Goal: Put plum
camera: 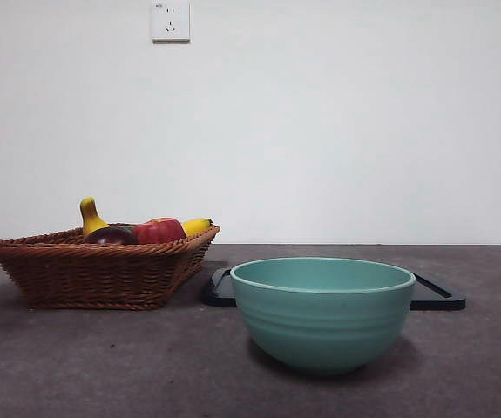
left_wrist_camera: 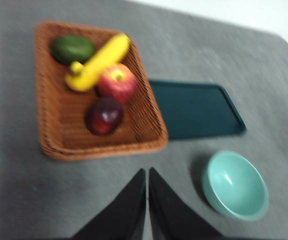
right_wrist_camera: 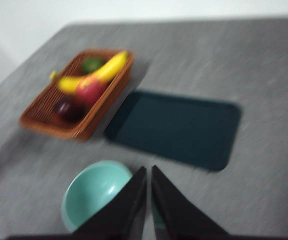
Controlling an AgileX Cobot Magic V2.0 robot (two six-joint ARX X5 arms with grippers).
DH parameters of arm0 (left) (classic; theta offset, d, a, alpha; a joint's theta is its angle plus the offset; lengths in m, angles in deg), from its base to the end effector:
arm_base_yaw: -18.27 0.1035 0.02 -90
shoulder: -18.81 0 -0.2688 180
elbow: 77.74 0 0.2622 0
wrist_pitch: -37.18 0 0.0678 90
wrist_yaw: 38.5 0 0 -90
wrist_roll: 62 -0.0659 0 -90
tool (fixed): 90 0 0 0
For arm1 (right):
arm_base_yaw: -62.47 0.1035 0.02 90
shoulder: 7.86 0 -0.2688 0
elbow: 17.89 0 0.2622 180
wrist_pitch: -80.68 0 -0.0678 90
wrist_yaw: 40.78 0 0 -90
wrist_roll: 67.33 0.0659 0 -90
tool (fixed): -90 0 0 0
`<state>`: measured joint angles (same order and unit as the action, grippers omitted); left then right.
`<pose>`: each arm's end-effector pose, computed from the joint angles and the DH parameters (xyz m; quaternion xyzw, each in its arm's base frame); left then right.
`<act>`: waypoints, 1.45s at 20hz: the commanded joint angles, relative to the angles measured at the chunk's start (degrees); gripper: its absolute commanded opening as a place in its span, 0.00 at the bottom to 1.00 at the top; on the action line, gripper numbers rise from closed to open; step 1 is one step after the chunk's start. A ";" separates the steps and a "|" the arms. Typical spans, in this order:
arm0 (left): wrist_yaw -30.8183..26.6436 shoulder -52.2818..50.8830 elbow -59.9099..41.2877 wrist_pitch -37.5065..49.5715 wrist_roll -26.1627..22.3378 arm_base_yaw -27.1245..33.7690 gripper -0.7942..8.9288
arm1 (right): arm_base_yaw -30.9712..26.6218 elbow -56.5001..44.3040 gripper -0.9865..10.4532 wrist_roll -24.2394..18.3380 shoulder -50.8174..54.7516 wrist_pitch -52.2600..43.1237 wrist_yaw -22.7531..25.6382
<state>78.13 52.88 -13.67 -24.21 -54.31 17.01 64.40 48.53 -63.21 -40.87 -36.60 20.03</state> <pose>0.1319 -0.0324 0.3192 -0.1219 0.2789 -0.2138 0.9283 0.1216 0.0363 0.3330 0.0931 0.2550 0.2505 0.9293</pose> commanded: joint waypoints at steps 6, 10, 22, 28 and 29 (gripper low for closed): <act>4.96 5.40 4.31 -7.48 -6.08 -2.36 0.09 | 3.72 4.15 0.09 -9.70 -6.34 12.52 -1.44; 4.94 5.57 4.31 -9.29 -6.84 -2.95 0.09 | 6.54 4.15 0.09 -10.78 -6.99 14.40 -1.18; 4.87 5.68 4.31 -10.67 -5.92 -2.95 0.50 | 6.73 4.15 0.42 -8.55 -6.99 14.40 -0.96; 2.84 11.30 5.44 -7.89 -4.28 -4.63 0.50 | 6.73 4.13 0.42 -8.55 -6.99 14.25 -0.96; 1.86 13.14 6.14 -6.80 -3.93 -5.46 0.50 | 6.73 4.15 0.42 -8.55 -6.99 14.14 -0.98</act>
<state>80.08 65.62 -8.97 -31.75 -58.88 11.61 71.00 51.57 -72.00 -47.61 -22.06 19.18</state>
